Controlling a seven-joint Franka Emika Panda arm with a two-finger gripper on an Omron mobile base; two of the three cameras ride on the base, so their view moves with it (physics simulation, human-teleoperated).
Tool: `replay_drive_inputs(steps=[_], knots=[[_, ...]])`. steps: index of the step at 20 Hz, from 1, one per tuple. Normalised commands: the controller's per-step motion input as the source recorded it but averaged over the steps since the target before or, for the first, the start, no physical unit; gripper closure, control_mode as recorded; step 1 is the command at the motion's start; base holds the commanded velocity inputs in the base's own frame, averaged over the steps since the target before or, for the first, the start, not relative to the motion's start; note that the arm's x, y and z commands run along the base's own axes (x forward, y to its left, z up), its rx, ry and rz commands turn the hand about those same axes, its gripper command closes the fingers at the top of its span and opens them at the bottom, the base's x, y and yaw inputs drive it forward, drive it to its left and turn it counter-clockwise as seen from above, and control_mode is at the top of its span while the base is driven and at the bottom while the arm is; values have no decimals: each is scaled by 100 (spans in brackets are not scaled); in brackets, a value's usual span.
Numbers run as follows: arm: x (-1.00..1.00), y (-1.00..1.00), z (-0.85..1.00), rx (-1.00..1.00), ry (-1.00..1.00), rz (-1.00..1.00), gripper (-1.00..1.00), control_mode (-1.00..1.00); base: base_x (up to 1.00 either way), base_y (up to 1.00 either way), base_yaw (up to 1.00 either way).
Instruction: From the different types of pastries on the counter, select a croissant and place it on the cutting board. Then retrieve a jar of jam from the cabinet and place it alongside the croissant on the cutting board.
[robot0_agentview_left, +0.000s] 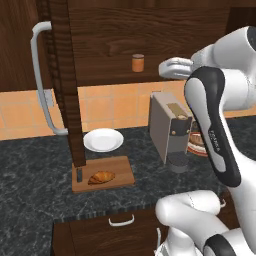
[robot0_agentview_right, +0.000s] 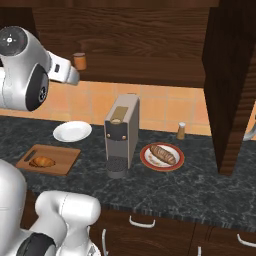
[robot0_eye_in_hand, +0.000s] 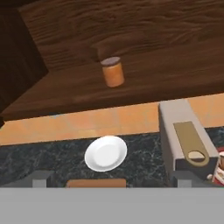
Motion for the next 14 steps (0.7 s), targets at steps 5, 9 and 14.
replay_drive_inputs(steps=[5,9,14], knots=[[1,-3,0,-6,5,8,-100,-100,0,0,0],[10,1,0,-35,-14,4,-100,-100,0,0,0],[54,22,-3,-1,-1,0,-100,-100,0,0,0]])
